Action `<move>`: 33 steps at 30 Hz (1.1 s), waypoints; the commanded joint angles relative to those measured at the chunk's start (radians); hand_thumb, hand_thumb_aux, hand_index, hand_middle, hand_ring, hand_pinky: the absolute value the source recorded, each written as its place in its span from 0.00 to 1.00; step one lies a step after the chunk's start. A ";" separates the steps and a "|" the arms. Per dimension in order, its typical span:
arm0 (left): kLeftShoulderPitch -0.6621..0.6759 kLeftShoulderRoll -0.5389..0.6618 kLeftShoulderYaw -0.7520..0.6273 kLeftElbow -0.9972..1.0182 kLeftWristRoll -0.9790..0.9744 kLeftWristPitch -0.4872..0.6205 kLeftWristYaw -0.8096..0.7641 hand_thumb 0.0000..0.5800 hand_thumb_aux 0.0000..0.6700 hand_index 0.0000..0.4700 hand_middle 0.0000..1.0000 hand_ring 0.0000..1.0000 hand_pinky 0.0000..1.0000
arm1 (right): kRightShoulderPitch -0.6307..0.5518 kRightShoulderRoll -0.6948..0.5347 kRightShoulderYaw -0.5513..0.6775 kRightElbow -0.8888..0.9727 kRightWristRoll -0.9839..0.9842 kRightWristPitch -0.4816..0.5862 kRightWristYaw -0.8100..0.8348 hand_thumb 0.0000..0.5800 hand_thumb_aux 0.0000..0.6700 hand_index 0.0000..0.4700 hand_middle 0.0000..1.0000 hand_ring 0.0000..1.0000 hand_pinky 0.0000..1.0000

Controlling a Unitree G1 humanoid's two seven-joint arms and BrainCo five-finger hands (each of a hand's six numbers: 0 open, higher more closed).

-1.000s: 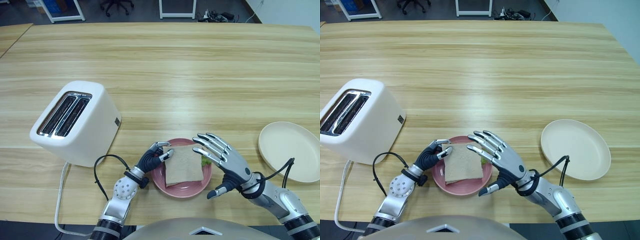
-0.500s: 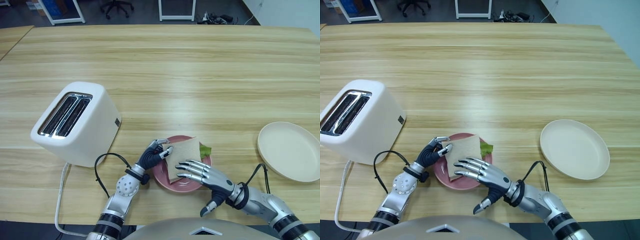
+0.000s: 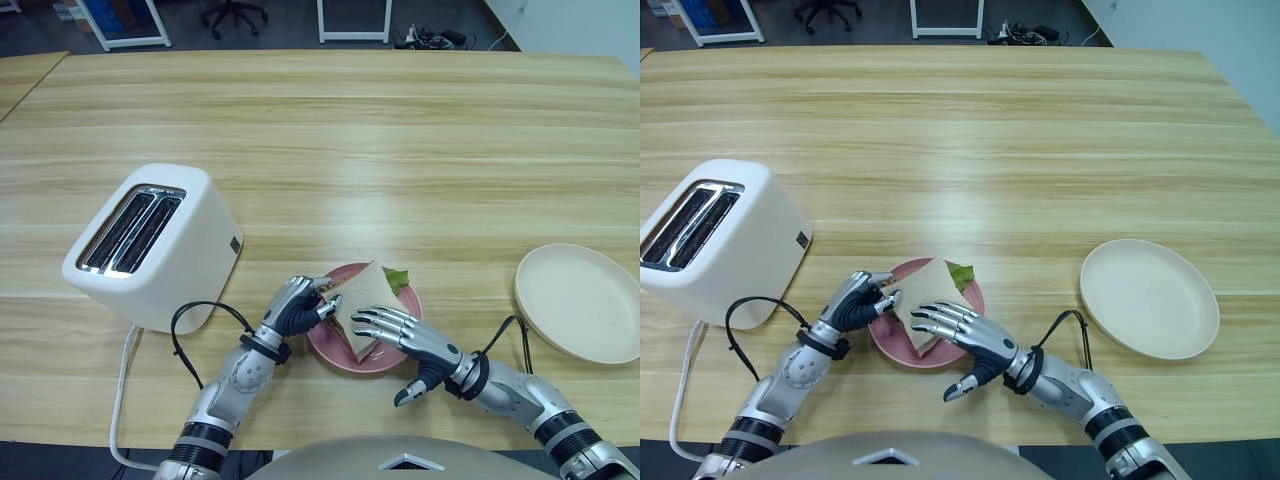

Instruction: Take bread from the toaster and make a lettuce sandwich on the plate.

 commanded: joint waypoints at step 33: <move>0.339 0.184 -0.128 -0.095 -0.258 -0.032 -0.278 1.00 1.00 1.00 1.00 1.00 1.00 | 0.230 -0.138 -0.072 -0.166 0.082 0.081 0.169 1.00 1.00 1.00 1.00 1.00 1.00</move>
